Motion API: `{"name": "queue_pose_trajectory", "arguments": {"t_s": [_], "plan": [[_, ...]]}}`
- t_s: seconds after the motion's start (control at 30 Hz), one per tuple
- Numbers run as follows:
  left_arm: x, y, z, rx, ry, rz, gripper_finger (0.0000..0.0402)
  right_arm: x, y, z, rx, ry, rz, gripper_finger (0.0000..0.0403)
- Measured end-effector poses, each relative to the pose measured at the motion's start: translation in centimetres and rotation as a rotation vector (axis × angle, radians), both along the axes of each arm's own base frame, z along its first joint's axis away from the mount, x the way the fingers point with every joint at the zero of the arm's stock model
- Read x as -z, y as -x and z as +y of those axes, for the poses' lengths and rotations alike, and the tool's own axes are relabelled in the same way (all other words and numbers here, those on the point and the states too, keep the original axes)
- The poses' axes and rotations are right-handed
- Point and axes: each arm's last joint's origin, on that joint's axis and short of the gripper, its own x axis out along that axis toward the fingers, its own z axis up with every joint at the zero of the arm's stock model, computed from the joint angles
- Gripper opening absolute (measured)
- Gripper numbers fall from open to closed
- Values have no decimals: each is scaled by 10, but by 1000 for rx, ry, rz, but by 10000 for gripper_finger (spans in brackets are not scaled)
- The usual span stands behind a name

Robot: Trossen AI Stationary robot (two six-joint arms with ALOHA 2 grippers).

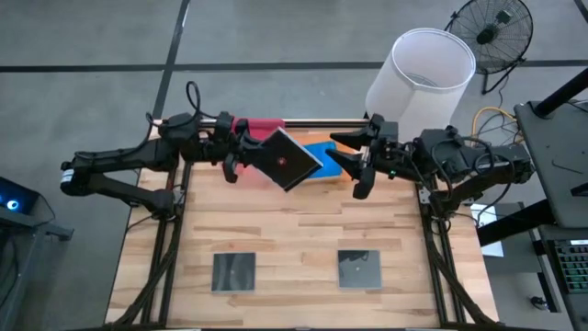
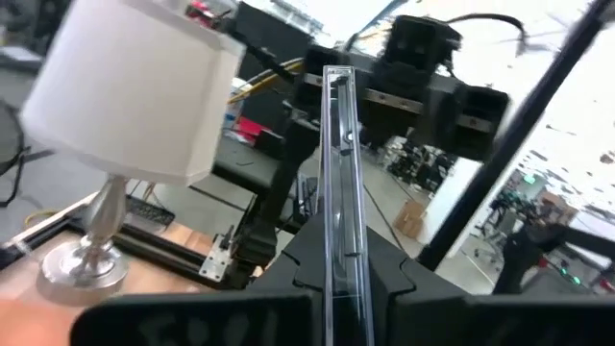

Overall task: Pick & place jewel cases by type
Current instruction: Put the top black CD case into the pink bin

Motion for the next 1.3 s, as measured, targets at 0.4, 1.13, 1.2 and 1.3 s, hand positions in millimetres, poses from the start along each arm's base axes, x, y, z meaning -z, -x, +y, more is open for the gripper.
{"name": "queue_pose_trajectory", "arguments": {"t_s": [0.4, 1.13, 1.2, 1.3], "plan": [[11, 10, 46, -191, 257, 88, 1, 0, 2, -2, 0, -109, -25, 198], [60, 28, 101, -548, 591, 99, 0, 8, 2, -2, 3, -127, 51, 198], [64, 28, 103, -568, 613, 74, 0, 8, 2, -2, 4, -118, 53, 198], [71, 27, 105, -580, 663, 30, 0, 8, 1, -2, 4, -109, 56, 198]]}}
